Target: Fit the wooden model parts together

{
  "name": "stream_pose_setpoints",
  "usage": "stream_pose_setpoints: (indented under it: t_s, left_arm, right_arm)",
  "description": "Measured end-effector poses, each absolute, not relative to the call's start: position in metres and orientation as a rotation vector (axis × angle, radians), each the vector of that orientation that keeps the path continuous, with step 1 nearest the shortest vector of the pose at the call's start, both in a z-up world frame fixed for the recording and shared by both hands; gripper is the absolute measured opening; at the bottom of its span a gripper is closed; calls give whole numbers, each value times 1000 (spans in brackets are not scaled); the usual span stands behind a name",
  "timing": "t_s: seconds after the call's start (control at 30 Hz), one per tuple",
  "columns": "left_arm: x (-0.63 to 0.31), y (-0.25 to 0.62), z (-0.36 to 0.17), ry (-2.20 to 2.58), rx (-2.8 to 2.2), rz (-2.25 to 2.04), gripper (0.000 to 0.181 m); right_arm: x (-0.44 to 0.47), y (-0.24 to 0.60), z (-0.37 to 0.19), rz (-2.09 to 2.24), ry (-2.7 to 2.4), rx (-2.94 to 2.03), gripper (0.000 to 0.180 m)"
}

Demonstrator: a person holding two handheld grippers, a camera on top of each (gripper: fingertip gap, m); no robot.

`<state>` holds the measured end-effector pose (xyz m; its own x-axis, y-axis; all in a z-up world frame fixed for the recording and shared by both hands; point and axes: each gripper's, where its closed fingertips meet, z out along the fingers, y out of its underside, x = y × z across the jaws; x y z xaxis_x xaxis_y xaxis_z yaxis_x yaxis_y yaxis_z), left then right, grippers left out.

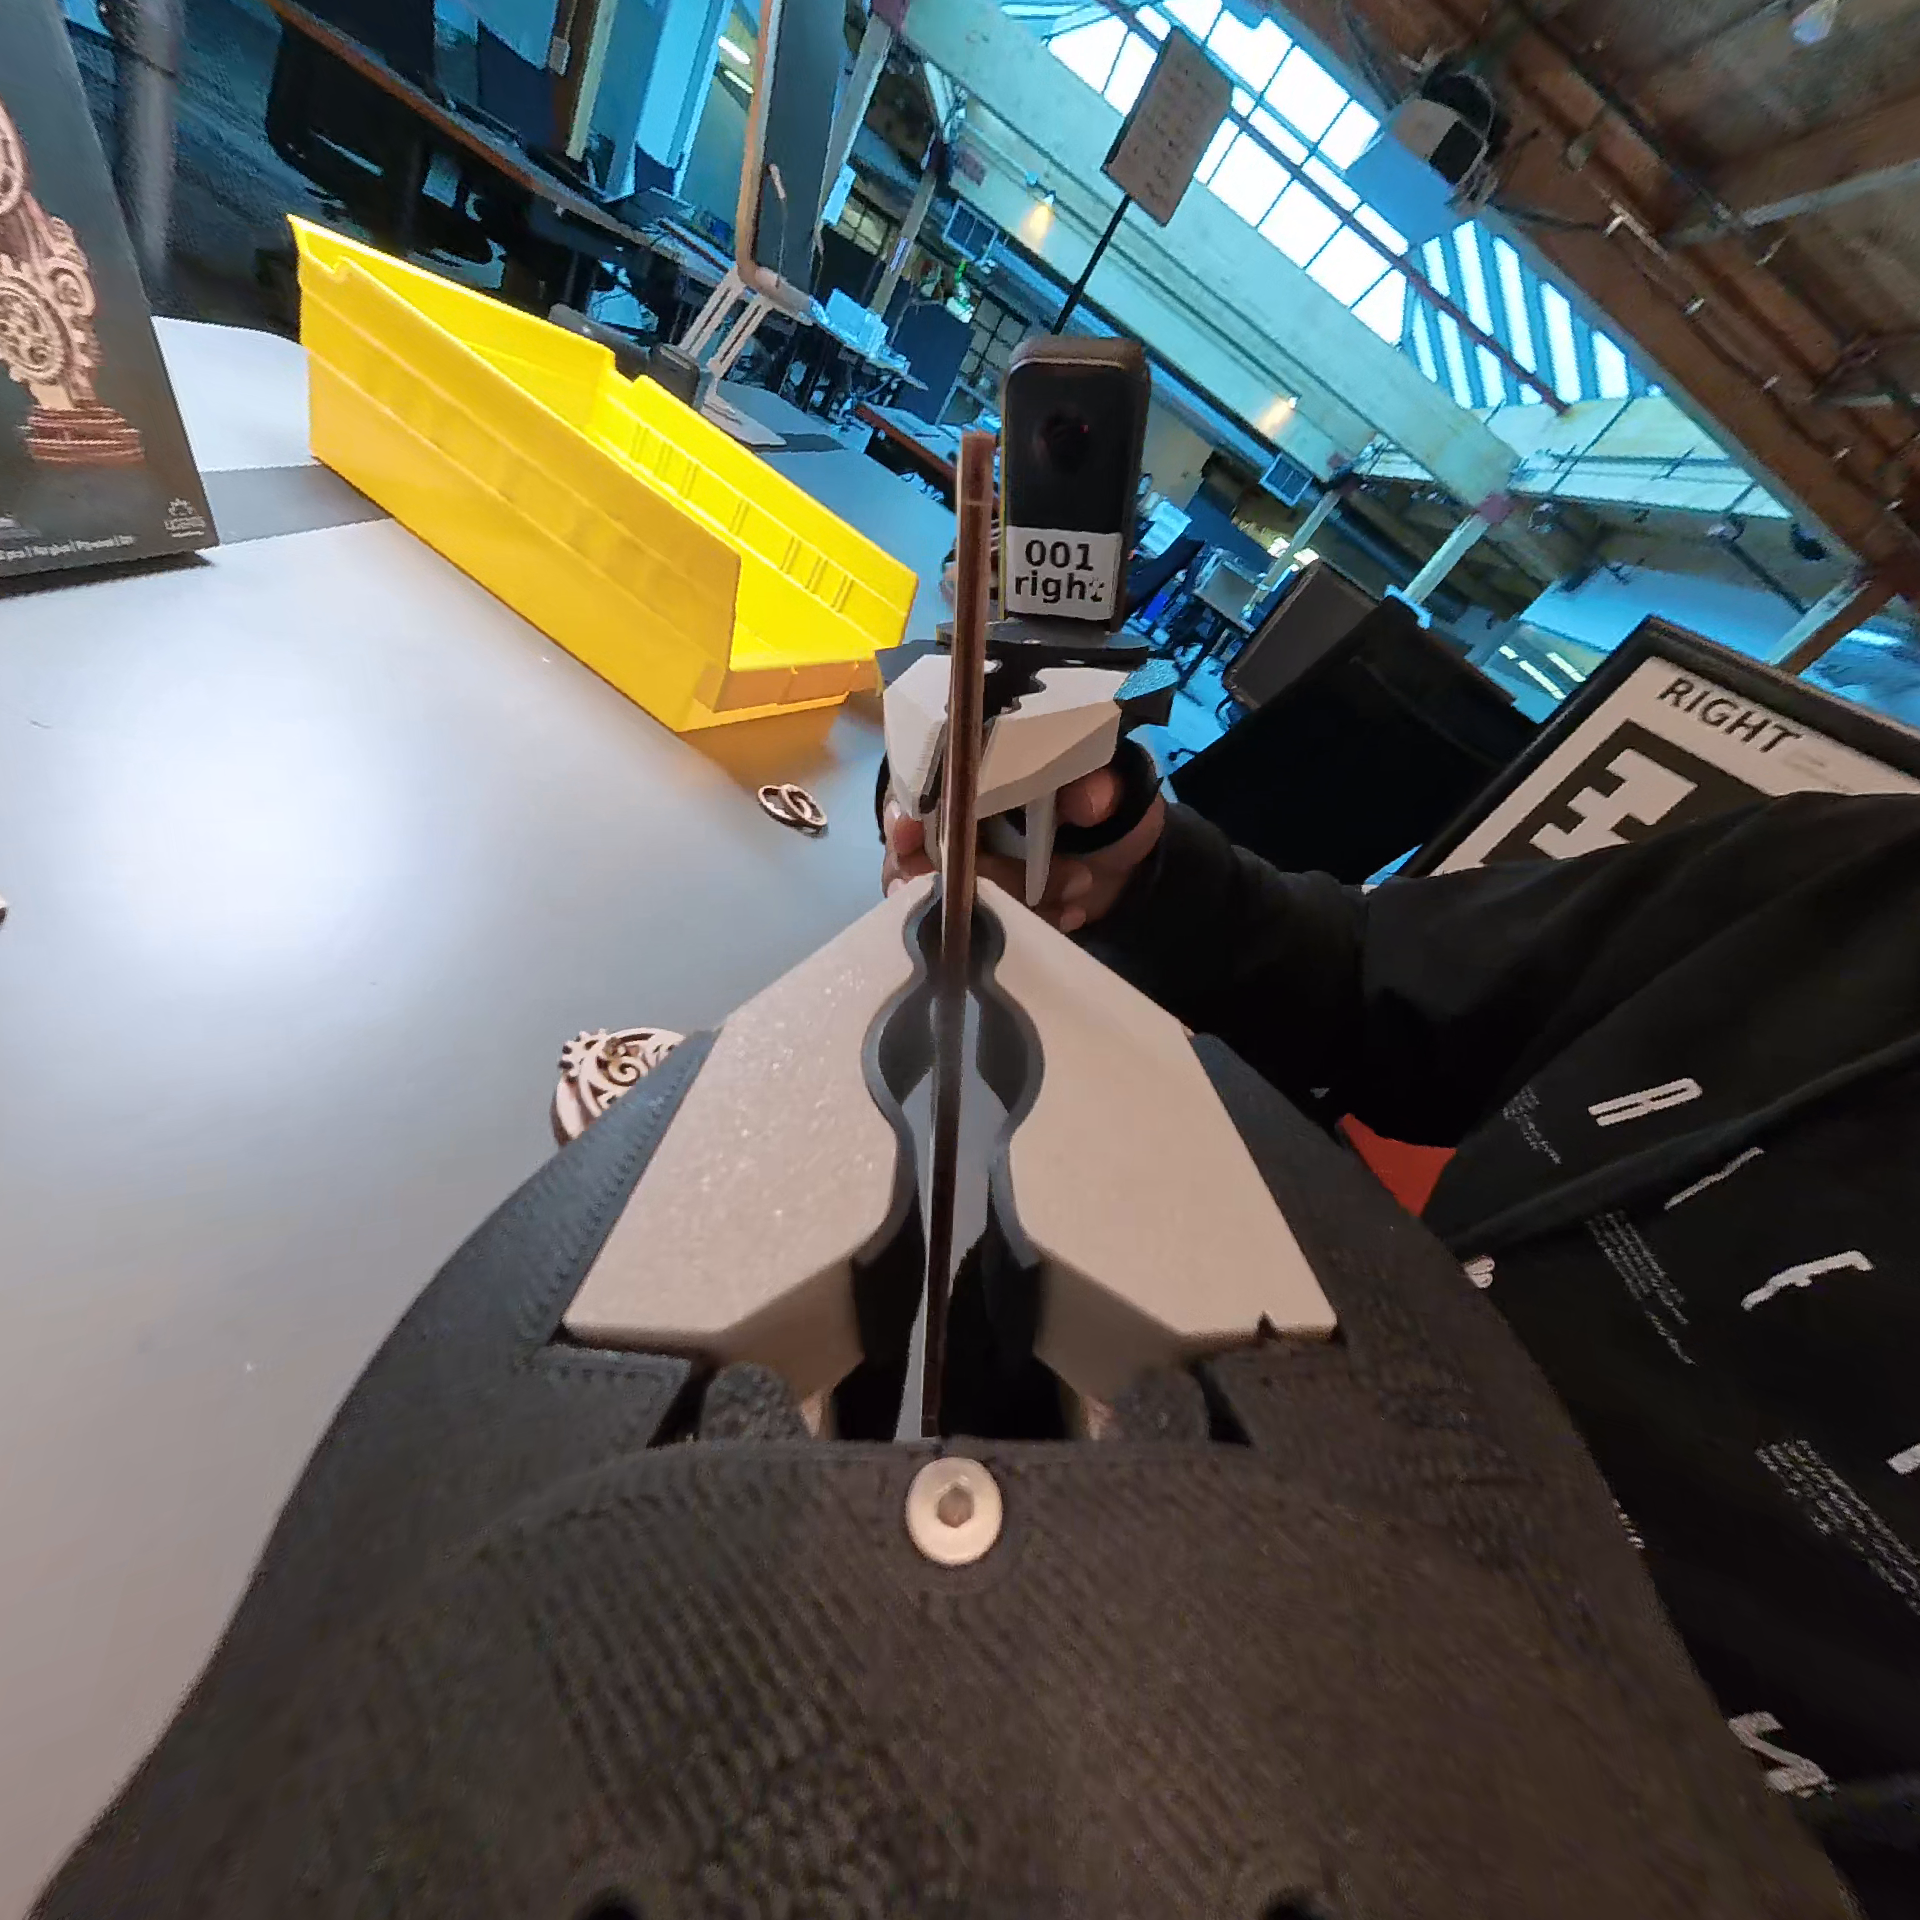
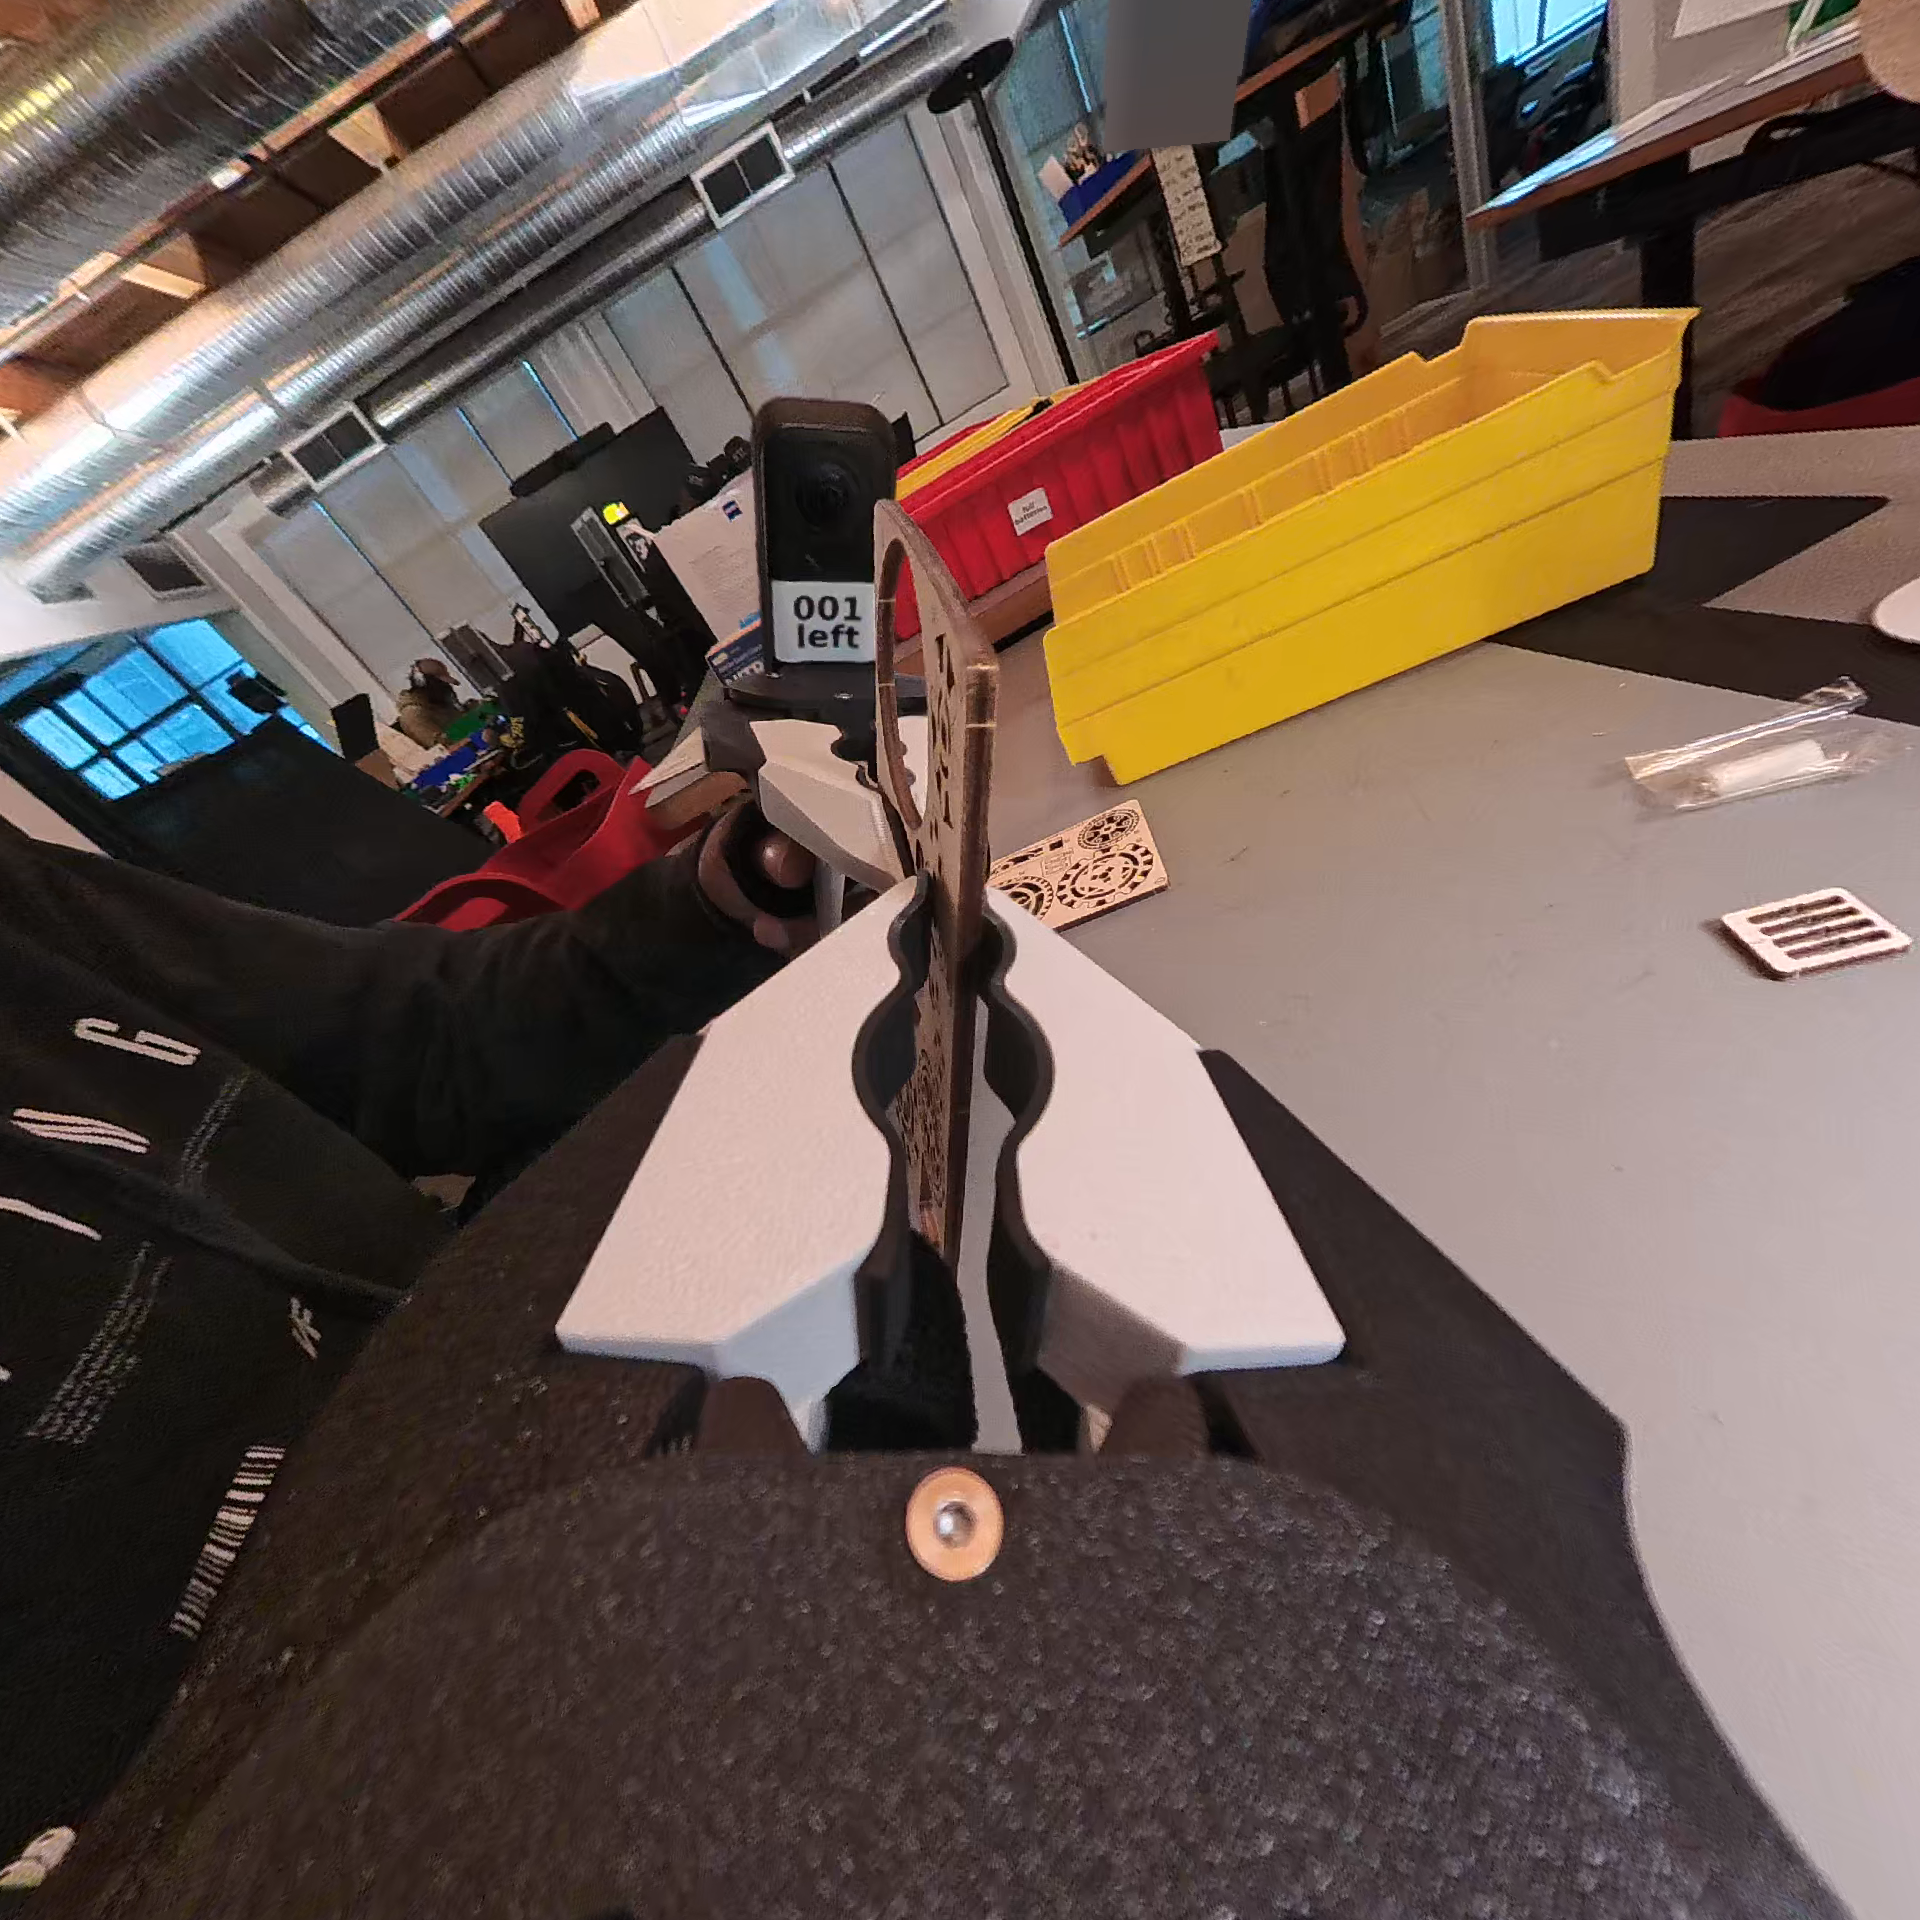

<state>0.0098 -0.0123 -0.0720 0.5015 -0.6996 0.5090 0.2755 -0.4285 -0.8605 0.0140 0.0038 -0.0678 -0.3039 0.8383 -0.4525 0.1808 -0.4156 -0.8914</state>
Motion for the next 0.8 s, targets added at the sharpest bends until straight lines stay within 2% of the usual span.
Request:
stream_pose_setpoints:
  t_s: [0.3,0.47,0.67,0.8]
  left_arm:
    - [11,-13,-70,324,-1665,-1223,0]
    - [16,-12,-73,316,-1672,-1231,0]
    - [12,-13,-61,304,-1608,-1242,0]
    - [3,-7,-62,215,-1577,-1259,0]
  right_arm:
    - [15,4,-67,1776,-1284,-1469,3]
    - [13,15,-75,1627,-1284,-1498,3]
    - [16,4,-56,1694,-1282,-1422,3]
    - [18,9,-60,1704,-1260,-1434,14]
